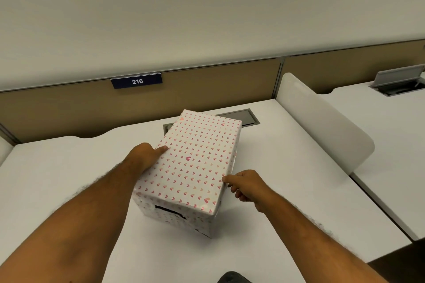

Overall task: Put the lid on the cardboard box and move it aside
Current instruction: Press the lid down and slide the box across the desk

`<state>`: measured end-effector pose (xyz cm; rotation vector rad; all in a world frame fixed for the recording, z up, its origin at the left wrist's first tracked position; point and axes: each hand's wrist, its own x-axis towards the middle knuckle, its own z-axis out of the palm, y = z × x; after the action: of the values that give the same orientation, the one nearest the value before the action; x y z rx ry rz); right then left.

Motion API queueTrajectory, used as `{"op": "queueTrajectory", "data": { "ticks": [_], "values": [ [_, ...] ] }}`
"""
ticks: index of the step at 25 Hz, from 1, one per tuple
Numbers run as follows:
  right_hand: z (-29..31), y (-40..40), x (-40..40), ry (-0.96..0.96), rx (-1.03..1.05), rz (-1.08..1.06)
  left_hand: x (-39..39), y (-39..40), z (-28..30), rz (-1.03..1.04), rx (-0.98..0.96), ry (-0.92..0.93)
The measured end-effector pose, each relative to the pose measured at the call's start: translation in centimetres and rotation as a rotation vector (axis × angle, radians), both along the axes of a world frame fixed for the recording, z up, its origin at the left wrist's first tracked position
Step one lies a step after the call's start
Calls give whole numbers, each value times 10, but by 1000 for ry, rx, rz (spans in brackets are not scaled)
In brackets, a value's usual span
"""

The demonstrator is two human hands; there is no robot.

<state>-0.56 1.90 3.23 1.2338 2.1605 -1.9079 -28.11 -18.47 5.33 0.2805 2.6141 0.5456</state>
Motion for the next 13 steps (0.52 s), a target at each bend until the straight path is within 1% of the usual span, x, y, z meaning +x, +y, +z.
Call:
{"op": "queueTrajectory", "data": {
  "ticks": [4,6,10,13],
  "values": [
    [0,-1,-1,-17,-27,27,-3,-9,13,-47,13,-39],
    [-3,-4,0,-34,-39,64,1,-14,15,-57,57,-111],
    [-4,-7,1,-72,-76,157,12,-31,24,-10,170,-270],
    [-4,-11,1,-103,-73,211,14,-46,18,-20,169,-326]
  ]
}}
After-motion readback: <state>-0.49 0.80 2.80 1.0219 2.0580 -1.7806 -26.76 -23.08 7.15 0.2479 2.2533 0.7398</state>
